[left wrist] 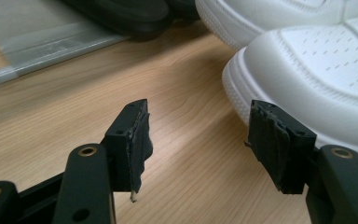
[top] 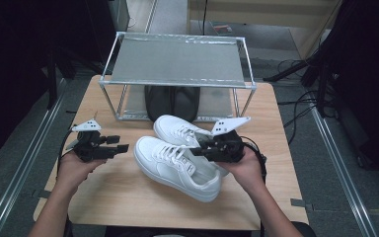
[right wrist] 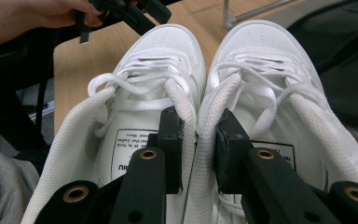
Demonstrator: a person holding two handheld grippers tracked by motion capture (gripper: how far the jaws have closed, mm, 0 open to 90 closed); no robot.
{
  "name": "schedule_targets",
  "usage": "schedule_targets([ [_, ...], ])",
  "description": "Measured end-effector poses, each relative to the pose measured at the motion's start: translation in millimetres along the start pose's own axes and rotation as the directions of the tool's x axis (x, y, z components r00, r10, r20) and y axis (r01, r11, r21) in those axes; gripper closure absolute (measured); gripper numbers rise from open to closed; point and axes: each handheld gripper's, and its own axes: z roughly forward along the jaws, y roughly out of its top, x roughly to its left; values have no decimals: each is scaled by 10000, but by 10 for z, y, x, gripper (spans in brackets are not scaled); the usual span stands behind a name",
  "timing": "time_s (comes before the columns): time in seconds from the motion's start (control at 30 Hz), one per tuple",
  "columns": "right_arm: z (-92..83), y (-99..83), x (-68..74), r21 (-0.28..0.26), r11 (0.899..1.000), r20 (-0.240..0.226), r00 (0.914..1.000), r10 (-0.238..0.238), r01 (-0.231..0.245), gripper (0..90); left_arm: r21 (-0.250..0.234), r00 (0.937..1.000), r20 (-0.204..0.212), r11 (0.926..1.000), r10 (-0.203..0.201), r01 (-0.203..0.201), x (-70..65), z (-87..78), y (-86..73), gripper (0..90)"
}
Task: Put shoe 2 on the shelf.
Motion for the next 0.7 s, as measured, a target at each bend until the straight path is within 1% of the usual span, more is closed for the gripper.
schedule_targets([
  [0.07,-4,71,-49,-5,9999,-223,9996,-160,160,766,15,9999,-108,10000,-86,86,15,-33,-25,390],
  [0.1,-1,101,-87,-6,9998,-436,9988,-220,219,767,-36,9997,-232,9999,-111,110,20,-47,-38,391],
  [0.2,25,173,-210,-86,9991,-1028,9938,-417,410,767,-188,9991,-392,9997,-159,151,34,-97,-63,392],
  [0.23,37,205,-237,-125,9992,-1113,9930,-400,389,767,-197,9991,-405,9997,-125,117,50,-113,-68,392],
  [0.33,67,338,-300,-127,9990,-1365,9896,-448,435,768,-204,9985,-487,9995,-235,225,67,-135,-97,392],
  [0.5,107,630,-378,-141,9963,-1422,9861,-858,846,767,-272,9979,-521,9989,-391,377,93,-181,-133,392],
  [0.53,109,689,-396,-143,9967,-1531,9848,-816,804,767,-244,9979,-539,9991,-372,359,97,-190,-140,392],
  [0.57,113,746,-426,-162,9972,-1751,9817,-752,735,768,-238,9977,-574,9991,-359,346,97,-199,-148,392],
  [0.6,113,798,-450,-292,9962,-1866,9787,-860,820,768,-284,9976,-575,9989,-395,379,97,-206,-156,392],
  [0.63,114,867,-475,-383,9963,-2052,9752,-835,772,768,-303,9975,-568,9987,-426,409,96,-211,-158,392],
  [0.7,108,964,-489,-508,9955,-2202,9714,-894,801,768,-311,9975,-578,9987,-410,393,96,-225,-168,392],
])
